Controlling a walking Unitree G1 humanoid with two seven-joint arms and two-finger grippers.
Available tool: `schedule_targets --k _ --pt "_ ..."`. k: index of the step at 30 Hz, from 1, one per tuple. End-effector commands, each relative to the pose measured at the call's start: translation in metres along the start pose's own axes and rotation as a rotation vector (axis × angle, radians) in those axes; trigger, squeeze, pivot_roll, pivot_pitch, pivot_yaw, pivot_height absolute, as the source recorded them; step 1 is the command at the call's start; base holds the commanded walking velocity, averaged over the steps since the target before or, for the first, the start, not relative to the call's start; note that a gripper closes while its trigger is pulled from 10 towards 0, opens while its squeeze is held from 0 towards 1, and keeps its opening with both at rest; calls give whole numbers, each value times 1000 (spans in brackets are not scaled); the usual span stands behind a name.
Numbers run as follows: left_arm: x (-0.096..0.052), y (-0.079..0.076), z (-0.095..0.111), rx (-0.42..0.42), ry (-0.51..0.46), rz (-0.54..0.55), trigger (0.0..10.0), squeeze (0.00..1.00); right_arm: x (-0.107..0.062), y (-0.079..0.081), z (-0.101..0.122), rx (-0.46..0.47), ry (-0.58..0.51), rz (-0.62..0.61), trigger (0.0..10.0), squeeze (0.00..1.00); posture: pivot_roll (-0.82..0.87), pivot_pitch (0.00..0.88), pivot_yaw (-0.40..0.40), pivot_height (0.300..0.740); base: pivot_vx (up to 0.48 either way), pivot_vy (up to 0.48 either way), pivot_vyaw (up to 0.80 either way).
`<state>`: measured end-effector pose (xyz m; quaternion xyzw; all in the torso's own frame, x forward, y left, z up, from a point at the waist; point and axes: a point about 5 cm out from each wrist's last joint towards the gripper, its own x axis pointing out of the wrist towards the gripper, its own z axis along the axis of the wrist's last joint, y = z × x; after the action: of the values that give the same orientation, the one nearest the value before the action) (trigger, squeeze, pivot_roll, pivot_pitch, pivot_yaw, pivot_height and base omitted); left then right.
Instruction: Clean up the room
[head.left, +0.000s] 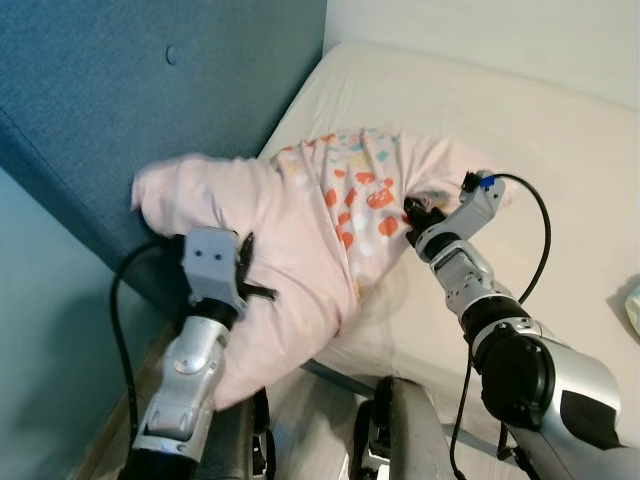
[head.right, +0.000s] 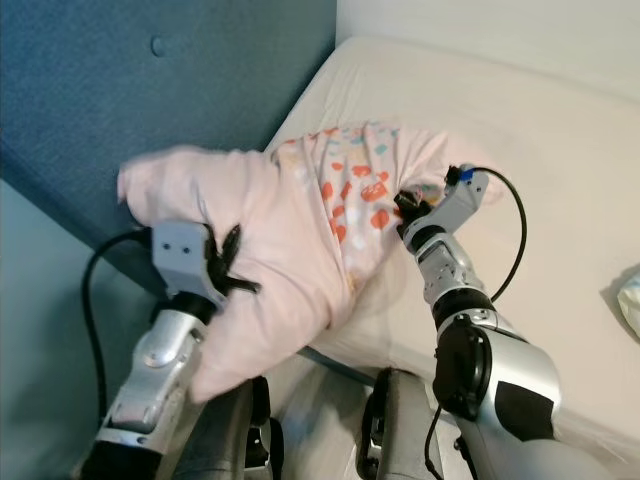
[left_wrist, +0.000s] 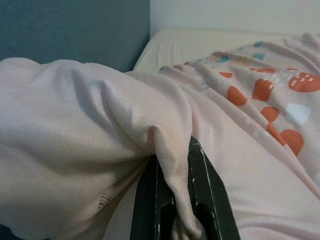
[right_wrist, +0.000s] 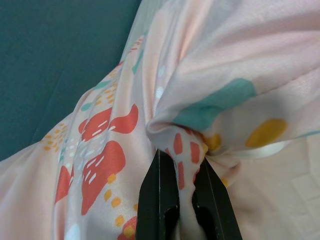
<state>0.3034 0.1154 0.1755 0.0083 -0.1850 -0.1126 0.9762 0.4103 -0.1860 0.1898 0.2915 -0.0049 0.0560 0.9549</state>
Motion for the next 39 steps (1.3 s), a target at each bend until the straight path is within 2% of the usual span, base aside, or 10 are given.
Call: schedule_targets --k 1,17,21,23,24,26,27,28,35,39 --pt "0 -11 2 -30 -10 -31 0 0 -1 -1 0 -4 -5 6 0 0 173 379 -28 610 0 0 0" --pt "1 -26 4 -43 -10 -96 0 0 5 9 20 -30 -51 22 0 0 181 371 -23 610 0 0 0" --pt "0 -38 9 -44 -33 -177 0 0 15 35 46 -30 -117 90 0 0 182 373 -22 610 0 0 0" --pt "-7 -50 11 -36 -46 -241 0 0 20 58 66 -26 -167 162 0 0 180 370 -22 610 0 0 0" --pt "-7 -50 11 -36 -46 -241 0 0 20 58 66 -26 -167 162 0 0 180 370 -22 610 0 0 0" --pt "-24 -65 12 -32 -44 -291 0 0 24 83 80 -26 -200 246 0 0 180 370 -24 610 0 0 0" --pt "-24 -65 12 -32 -44 -291 0 0 24 83 80 -26 -200 246 0 0 180 370 -24 610 0 0 0" --pt "-37 -73 12 -23 -38 -315 0 0 25 94 83 -26 -205 284 0 0 182 369 -28 610 0 0 0" --pt "-49 -72 8 54 -30 -290 0 0 24 87 68 -1 -174 268 0 0 195 374 -33 610 0 0 0" --pt "-43 -67 8 81 -37 -265 0 0 24 80 63 -3 -162 249 0 0 198 375 -30 610 0 0 0"
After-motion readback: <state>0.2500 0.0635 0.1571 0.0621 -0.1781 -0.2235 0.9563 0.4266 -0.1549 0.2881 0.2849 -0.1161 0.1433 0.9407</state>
